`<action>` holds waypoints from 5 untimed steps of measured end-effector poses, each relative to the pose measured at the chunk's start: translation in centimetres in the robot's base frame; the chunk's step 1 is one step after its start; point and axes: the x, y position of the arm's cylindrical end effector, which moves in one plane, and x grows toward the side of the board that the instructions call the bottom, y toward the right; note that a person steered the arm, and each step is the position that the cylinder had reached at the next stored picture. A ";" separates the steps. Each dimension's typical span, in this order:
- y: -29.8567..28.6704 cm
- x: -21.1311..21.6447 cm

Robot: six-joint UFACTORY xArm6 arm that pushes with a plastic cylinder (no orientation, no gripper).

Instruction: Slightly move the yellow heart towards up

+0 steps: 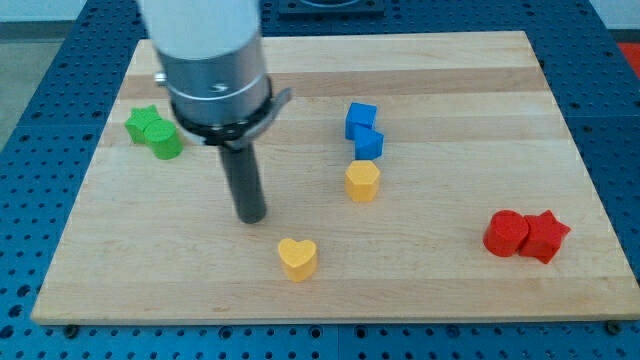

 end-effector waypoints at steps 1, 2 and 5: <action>-2.9 6.5; -2.4 10.7; 7.3 8.4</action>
